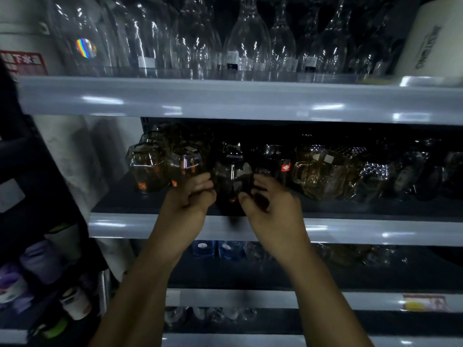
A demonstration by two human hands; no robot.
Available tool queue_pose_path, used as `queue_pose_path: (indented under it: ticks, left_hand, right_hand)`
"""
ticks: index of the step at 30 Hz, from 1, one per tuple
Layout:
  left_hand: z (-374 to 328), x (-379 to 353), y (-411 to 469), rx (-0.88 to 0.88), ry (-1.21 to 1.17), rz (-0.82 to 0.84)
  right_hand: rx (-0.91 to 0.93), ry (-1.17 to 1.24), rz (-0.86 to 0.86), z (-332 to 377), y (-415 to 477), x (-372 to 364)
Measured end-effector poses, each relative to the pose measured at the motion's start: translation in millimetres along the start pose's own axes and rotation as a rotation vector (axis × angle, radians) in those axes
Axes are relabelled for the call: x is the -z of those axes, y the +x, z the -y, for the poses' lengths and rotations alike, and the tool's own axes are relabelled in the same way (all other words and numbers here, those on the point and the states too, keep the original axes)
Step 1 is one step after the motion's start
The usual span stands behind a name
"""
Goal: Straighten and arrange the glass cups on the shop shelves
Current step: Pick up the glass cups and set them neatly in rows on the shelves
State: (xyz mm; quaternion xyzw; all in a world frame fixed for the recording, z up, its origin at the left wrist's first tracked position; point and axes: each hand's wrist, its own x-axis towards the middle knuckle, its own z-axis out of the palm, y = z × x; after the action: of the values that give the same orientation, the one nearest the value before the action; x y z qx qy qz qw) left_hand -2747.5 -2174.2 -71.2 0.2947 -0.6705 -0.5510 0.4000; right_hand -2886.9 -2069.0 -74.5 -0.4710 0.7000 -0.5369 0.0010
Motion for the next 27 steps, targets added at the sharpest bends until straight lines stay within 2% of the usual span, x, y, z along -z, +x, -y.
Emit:
queue_pose_path:
  ticks: [11,15,17,19,21,23,27]
  left_hand:
    - [-7.9,-9.6,11.6,-0.001,0.140,0.115]
    - [-4.1,-13.7,13.6,-0.022,0.150,0.109]
    - [-4.0,-13.4,13.8,-0.035,0.149,0.095]
    - [-3.4,-12.6,13.0,-0.050,0.142,0.086]
    - [-4.0,-12.3,11.6,-0.062,0.137,0.095]
    - [-5.3,-12.4,10.5,-0.079,0.152,0.089]
    - [-5.7,-13.7,5.2,-0.128,0.192,0.032]
  right_hand:
    - [0.020,-0.122,0.114,-9.1,19.5,-9.7]
    - [0.027,-0.128,0.144,-9.4,18.4,-8.5]
    - [0.064,-0.075,0.121,-8.6,16.3,-6.4]
    - [0.103,-0.063,0.021,-4.5,14.8,1.5]
    - [0.171,-0.161,-0.135,0.3,19.5,14.8]
    - [0.216,-0.320,-0.195,6.3,29.6,29.0]
    - [0.085,-0.651,-0.023,15.1,55.2,41.4]
